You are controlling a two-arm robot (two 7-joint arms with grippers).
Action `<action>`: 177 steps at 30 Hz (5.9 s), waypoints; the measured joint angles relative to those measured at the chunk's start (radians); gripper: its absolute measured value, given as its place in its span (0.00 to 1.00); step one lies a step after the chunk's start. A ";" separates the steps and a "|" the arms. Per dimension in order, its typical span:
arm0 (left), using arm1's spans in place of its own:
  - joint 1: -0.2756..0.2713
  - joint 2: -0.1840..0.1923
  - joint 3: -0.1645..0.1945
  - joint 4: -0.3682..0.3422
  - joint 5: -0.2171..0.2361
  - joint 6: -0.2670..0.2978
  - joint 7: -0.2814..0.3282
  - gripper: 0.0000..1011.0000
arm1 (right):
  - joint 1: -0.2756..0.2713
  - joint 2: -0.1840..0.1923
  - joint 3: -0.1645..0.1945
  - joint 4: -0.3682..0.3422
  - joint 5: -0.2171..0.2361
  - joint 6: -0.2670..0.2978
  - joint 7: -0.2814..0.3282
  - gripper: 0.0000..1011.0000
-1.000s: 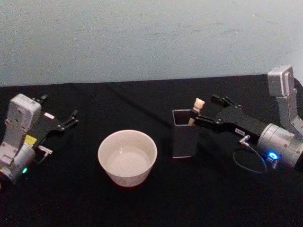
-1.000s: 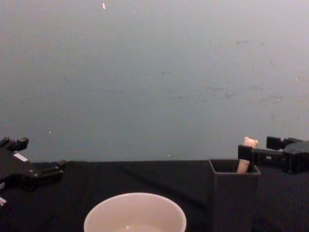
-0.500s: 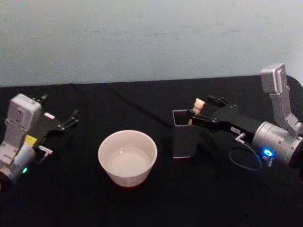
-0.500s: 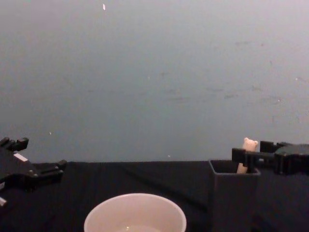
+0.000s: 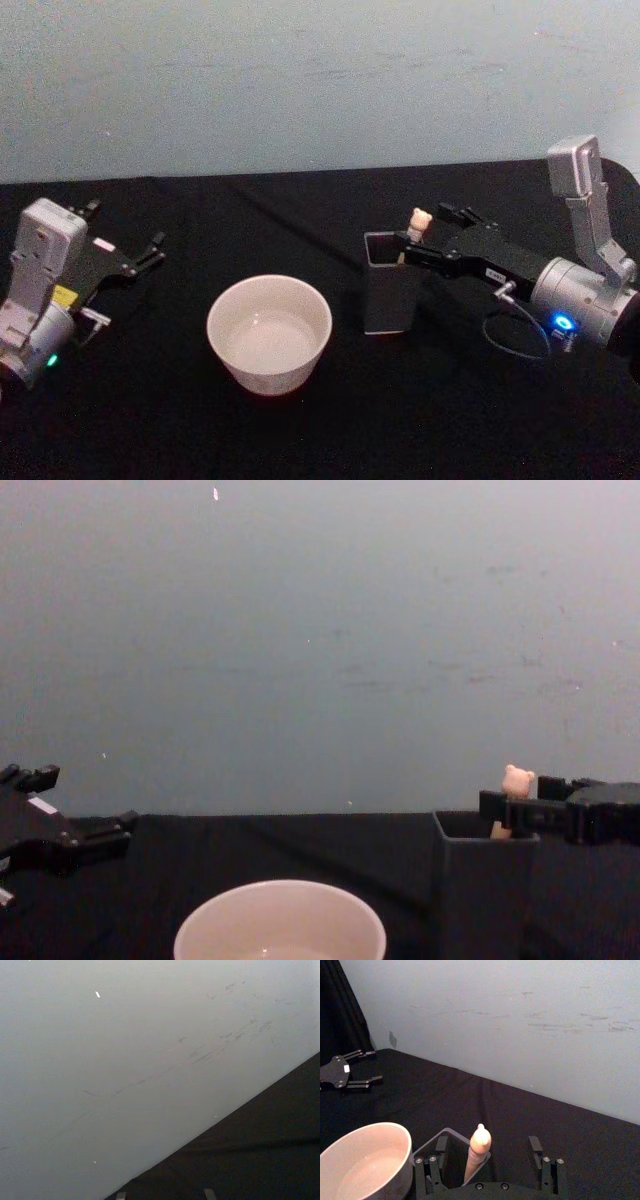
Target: Pick up the stirring spoon with one hand, stir inside the cup, then place it back in its original position.
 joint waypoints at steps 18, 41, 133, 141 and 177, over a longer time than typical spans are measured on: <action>0.000 0.000 0.000 0.000 0.000 0.000 0.000 0.99 | -0.001 0.001 0.001 -0.002 0.000 -0.001 0.000 0.99; 0.000 0.000 0.000 0.000 0.000 0.000 0.000 0.99 | -0.002 0.002 0.001 -0.002 0.000 -0.002 0.000 0.40; 0.000 0.000 0.000 0.000 0.000 0.000 0.000 0.99 | 0.025 0.080 -0.001 -0.195 0.228 -0.028 0.034 0.22; 0.000 0.000 0.000 0.000 0.000 0.000 0.000 0.99 | 0.041 0.060 -0.072 -0.182 0.196 -0.018 0.051 0.22; 0.000 0.000 0.000 0.000 0.000 0.000 0.000 0.99 | 0.083 -0.092 -0.282 -0.056 -0.122 -0.071 0.082 0.22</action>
